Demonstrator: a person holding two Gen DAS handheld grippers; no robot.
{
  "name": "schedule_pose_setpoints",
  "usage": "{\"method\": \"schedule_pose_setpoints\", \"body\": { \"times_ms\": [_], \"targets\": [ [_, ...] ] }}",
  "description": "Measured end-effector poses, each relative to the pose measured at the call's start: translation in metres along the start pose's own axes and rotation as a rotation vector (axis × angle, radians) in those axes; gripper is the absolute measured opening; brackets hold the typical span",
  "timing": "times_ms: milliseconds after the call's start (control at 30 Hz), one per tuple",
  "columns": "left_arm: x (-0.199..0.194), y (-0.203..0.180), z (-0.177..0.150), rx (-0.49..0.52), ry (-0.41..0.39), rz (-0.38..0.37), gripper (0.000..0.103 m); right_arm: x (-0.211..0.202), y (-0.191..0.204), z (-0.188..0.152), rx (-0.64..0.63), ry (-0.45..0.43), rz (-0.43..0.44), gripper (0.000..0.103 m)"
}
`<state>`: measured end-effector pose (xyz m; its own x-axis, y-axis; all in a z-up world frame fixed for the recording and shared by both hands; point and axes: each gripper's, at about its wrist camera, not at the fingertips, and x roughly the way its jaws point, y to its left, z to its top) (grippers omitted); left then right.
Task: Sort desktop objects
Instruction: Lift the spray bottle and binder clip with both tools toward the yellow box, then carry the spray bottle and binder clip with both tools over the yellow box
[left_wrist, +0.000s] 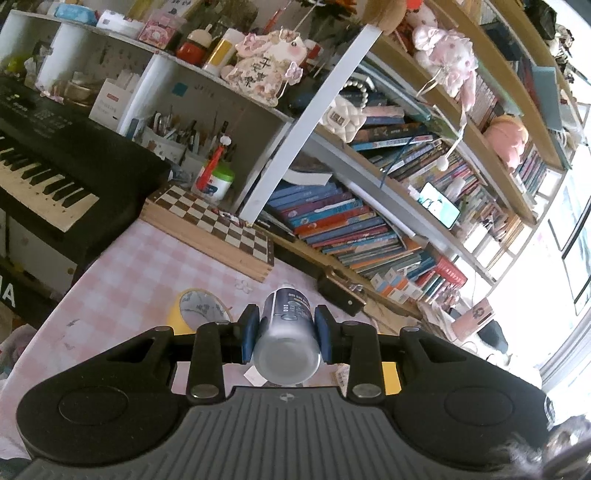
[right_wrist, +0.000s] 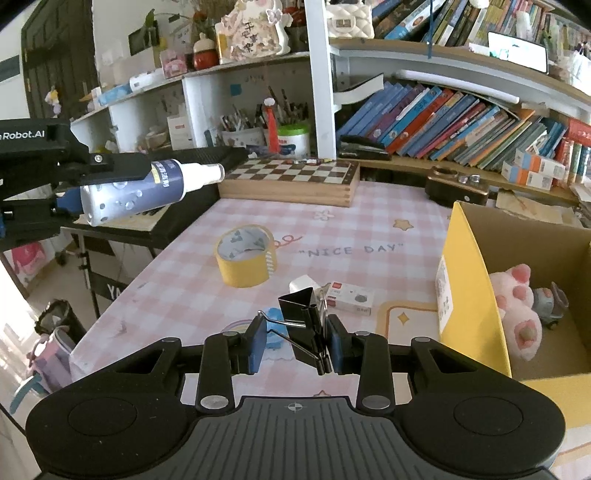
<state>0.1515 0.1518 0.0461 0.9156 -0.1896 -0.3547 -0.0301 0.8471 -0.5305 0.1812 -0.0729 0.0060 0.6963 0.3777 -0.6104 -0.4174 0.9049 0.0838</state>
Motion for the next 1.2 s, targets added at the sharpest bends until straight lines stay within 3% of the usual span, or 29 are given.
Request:
{"method": "schedule_pose_setpoints", "body": {
  "times_ms": [467, 933, 1200],
  "targets": [
    [-0.057, -0.011, -0.020, 0.014, 0.001, -0.059, 0.030, -0.046, 0.018, -0.023, 0.011, -0.025, -0.004, 0.034],
    [-0.100, -0.017, -0.055, 0.036, 0.084, -0.136, 0.030, -0.098, 0.024, -0.060, 0.095, -0.025, -0.069, 0.034],
    [-0.106, -0.025, -0.082, 0.048, 0.180, -0.199, 0.030, -0.120, 0.020, -0.088, 0.166, 0.004, -0.132, 0.034]
  ]
}}
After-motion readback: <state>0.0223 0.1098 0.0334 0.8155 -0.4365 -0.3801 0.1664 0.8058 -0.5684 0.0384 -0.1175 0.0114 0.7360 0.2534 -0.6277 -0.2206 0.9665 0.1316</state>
